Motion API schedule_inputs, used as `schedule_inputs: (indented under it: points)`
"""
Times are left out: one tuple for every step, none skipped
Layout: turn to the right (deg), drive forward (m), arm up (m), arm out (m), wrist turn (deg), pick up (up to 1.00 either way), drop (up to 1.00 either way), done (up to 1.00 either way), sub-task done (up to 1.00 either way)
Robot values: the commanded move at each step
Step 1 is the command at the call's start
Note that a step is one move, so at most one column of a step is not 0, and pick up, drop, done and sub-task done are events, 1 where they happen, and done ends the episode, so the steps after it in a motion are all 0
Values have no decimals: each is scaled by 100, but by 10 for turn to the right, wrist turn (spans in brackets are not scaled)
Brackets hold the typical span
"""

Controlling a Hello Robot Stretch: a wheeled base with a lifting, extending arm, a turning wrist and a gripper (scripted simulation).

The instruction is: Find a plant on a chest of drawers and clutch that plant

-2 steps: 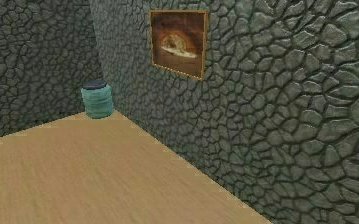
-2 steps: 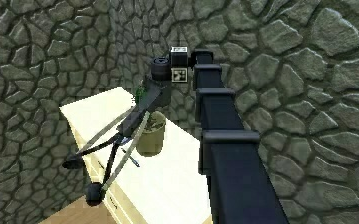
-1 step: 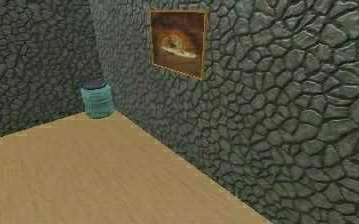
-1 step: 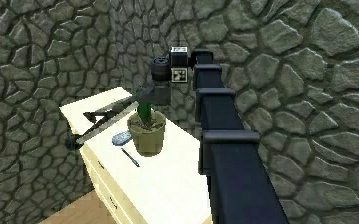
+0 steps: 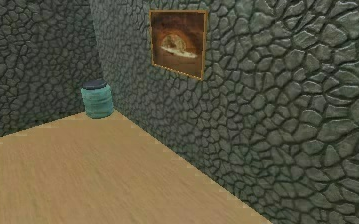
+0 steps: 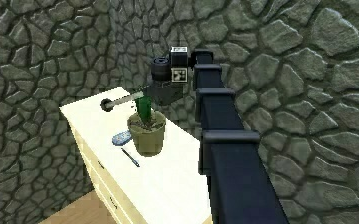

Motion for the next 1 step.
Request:
schedule_inputs:
  points:
    - [0, 0, 0, 0, 180, 0, 0, 0, 0]
